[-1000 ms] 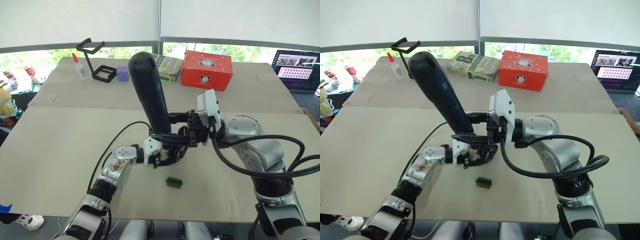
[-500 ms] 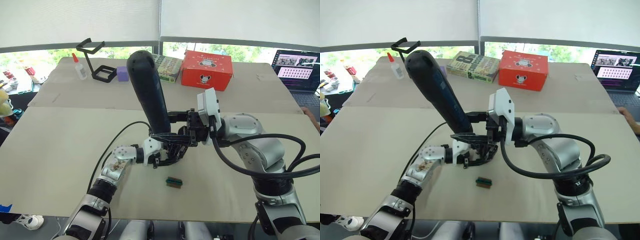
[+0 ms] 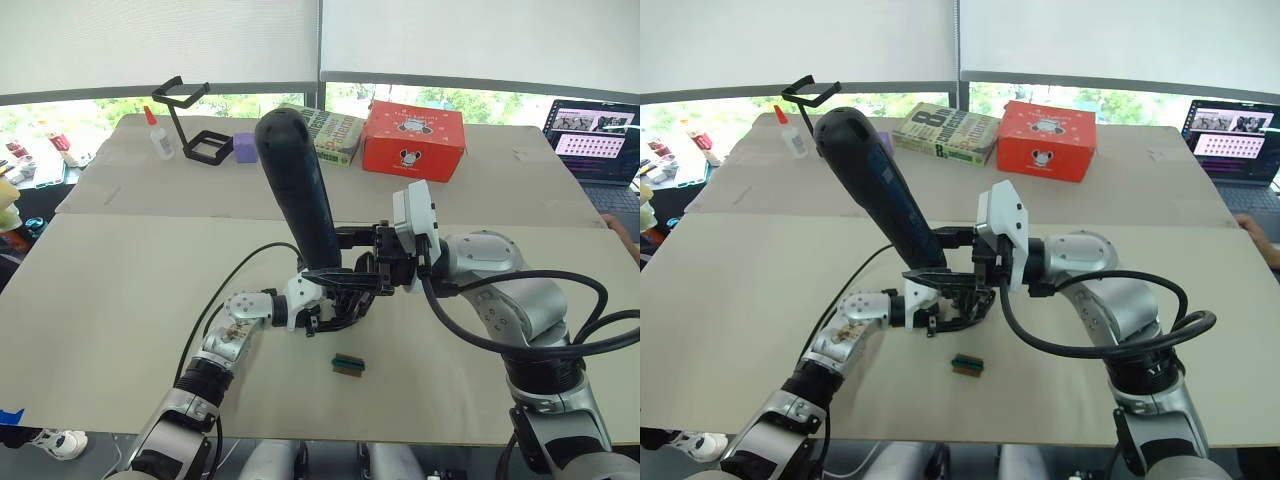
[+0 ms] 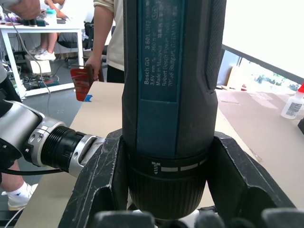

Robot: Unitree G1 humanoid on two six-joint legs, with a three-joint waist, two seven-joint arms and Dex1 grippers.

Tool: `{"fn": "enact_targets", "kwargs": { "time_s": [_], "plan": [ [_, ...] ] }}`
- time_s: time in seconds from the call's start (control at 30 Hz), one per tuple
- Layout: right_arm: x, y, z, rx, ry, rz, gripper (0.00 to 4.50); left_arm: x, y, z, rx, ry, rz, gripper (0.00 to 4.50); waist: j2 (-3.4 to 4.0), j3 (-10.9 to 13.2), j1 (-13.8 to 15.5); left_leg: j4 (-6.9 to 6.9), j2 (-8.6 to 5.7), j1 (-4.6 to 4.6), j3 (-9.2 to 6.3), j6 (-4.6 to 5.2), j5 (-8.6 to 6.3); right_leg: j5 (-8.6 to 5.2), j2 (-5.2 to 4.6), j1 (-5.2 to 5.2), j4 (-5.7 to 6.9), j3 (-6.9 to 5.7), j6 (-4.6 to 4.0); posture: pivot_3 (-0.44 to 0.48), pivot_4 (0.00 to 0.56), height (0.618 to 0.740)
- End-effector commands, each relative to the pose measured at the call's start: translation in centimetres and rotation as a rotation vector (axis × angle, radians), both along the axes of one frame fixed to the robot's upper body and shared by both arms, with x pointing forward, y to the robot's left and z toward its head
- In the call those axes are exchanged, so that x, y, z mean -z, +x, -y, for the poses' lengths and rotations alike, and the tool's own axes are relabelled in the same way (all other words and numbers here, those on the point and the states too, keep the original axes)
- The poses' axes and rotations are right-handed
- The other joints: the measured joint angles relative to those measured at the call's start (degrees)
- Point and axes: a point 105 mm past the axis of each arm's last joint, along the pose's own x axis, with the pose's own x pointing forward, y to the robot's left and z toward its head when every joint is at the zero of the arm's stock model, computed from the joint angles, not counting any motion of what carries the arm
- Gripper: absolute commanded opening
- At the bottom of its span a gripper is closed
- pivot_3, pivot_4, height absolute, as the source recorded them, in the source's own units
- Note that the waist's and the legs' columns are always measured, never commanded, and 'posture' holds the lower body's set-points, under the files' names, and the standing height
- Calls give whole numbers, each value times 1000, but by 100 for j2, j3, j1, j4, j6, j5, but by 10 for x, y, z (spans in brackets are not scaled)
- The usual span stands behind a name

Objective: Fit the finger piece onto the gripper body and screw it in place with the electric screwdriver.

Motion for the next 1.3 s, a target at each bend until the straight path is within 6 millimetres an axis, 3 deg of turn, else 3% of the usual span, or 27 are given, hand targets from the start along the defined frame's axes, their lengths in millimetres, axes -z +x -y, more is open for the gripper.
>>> {"fn": "enact_targets", "kwargs": {
  "time_s": [0.03,0.63,1.3],
  "plan": [
    [-11,-6,-1,-16,37,62,1911,-9,-1,-1,7,-13,29,2306,0,0,-1,0,0,0,0,0,0,0,0,0,0,0,0,0,150,740],
    [-7,2,4,26,41,41,1911,-11,1,0,6,-16,30,2306,0,0,-24,0,0,0,0,0,0,0,0,1,2,-1,0,0,150,740],
    [30,25,24,145,11,-111,1911,-12,4,2,6,-18,32,2306,2,-2,5,1,-2,15,-1,0,0,0,-1,15,1,-1,0,0,150,740]
  ]
}}
